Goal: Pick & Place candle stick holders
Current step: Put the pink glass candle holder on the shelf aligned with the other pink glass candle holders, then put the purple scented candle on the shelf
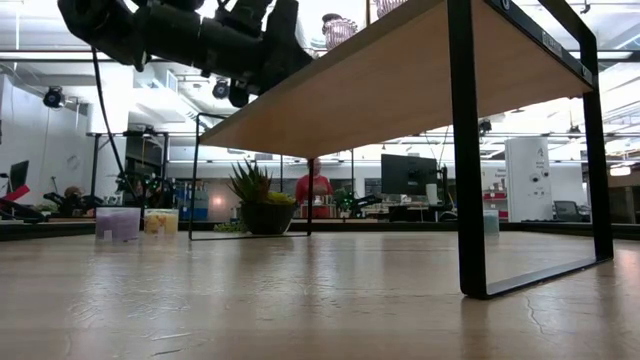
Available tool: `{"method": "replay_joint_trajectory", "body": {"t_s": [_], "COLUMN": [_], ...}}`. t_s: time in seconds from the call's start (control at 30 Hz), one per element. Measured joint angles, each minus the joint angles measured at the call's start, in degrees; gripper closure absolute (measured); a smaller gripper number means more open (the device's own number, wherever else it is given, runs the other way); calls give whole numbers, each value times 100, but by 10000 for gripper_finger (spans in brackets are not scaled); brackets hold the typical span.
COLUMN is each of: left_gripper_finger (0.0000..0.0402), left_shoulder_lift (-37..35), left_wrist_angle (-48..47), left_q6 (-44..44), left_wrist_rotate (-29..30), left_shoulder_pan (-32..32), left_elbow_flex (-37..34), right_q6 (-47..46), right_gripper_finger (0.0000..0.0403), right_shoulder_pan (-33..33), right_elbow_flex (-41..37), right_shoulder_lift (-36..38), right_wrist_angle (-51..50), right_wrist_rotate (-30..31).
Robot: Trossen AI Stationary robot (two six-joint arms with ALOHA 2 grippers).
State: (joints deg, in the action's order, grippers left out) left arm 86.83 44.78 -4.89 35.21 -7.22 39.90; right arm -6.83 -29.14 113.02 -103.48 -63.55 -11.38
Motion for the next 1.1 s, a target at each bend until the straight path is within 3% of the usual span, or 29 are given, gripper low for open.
{"method": "replay_joint_trajectory", "body": {"t_s": [0.3,0.57,0.7,0.9,1.1], "left_gripper_finger": [148,149,149,150,152], "left_shoulder_lift": [-482,-1568,-2164,-2795,-3101], "left_wrist_angle": [-520,-2948,-4315,-5036,-6457], "left_q6": [95,-14,-475,-635,-1592], "left_wrist_rotate": [13,-24,-23,-25,-26], "left_shoulder_pan": [-11,-267,-518,-921,-1135], "left_elbow_flex": [-2,-2,-10,-79,-81], "right_q6": [-2,30,182,296,157], "right_gripper_finger": [230,240,281,382,394], "right_shoulder_pan": [0,-97,-366,-740,-1078], "right_elbow_flex": [-191,-526,-762,-1195,-2278], "right_shoulder_lift": [-2,-2,29,231,734], "right_wrist_angle": [-3,49,532,1173,2245], "right_wrist_rotate": [4,277,519,1154,1793]}}
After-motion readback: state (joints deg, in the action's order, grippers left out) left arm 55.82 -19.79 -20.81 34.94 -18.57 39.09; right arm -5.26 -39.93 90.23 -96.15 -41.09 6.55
